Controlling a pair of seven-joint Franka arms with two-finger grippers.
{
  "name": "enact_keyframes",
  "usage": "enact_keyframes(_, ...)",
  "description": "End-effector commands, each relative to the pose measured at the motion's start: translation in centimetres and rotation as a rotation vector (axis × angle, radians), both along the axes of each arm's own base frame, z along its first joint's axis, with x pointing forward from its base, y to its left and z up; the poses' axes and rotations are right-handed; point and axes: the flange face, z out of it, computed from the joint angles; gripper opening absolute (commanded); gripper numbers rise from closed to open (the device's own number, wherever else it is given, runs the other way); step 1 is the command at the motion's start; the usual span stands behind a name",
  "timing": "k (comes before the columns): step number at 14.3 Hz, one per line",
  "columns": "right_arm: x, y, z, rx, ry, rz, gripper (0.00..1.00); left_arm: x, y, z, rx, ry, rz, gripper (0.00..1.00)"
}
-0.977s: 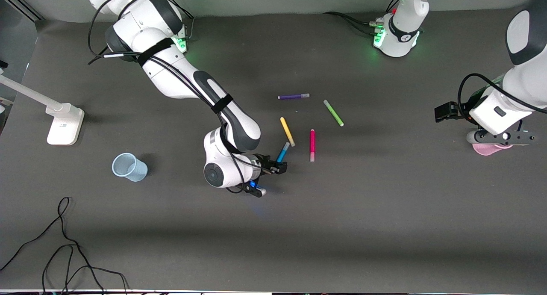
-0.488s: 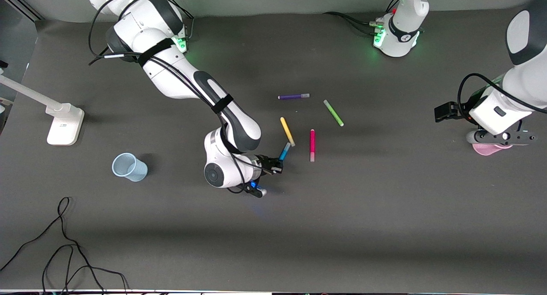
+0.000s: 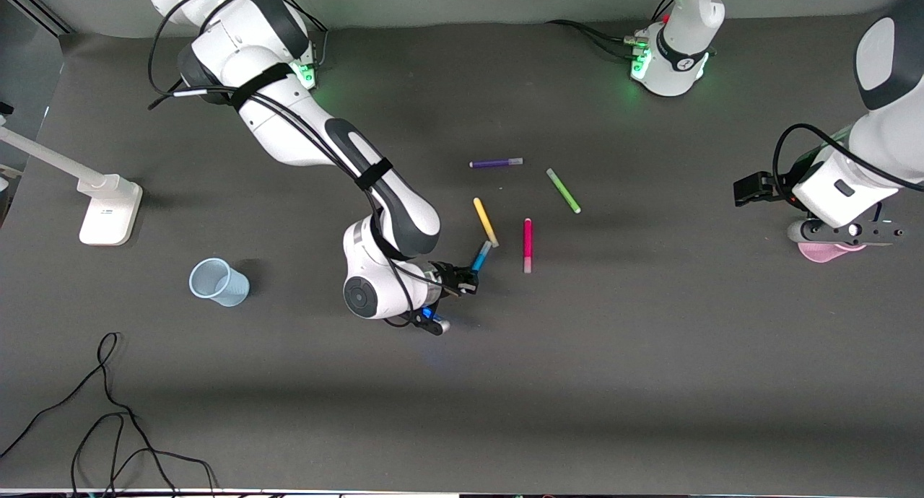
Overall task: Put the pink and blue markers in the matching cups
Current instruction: 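Carry the blue marker to the blue cup while the left gripper reaches the pink marker, then drop the blue marker into the blue cup while the left gripper grasps the pink marker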
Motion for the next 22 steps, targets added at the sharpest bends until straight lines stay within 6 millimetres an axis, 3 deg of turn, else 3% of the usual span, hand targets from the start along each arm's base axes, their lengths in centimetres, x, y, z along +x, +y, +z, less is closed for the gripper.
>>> enact_keyframes(1,1.1,-1.2,7.7,-0.103,-0.075,0.035,0.0,0.1,-0.7,0.5,-0.007,0.002,-0.005,1.0)
enact_keyframes(2,1.5,-2.5,9.5,-0.165,-0.127,0.061,0.0,-0.1,-1.6,0.3,-0.008,0.005,-0.022,1.0)
enact_keyframes(4,2.5,-7.1,12.9,-0.295,-0.207,0.11,0.0,-0.3,-3.6,-0.2,-0.006,0.01,-0.037,1.0)
enact_keyframes(6,3.3,-12.3,16.6,-0.347,-0.282,0.154,0.0,-0.8,-8.7,-2.1,0.018,0.026,0.013,1.0)
enact_keyframes(8,3.9,-19.6,19.5,-0.376,-0.339,0.202,0.0,-1.0,-13.6,-4.3,0.031,0.026,0.029,0.99)
enact_keyframes(12,1.9,-35.2,22.1,-0.439,-0.455,0.399,0.0,-0.5,-23.1,-13.1,0.032,0.014,0.058,0.99)
enact_keyframes(15,0.4,-43.9,21.9,-0.514,-0.561,0.526,0.0,-0.4,-27.3,-20.4,0.02,0.015,0.04,0.99)
enact_keyframes(17,-1.8,-46.4,20.4,-0.528,-0.678,0.562,0.0,-0.5,-29.5,-24.4,0.005,-0.005,0.064,0.99)
enact_keyframes(20,-4.5,-47.3,20.0,-0.516,-0.734,0.527,0.0,-1.5,-32.0,-28.4,0.004,-0.011,0.104,0.99)
enact_keyframes(22,-6.3,-47.4,18.4,-0.528,-0.786,0.503,0.0,-2.4,-32.8,-30.6,0.014,0.009,0.088,0.99)
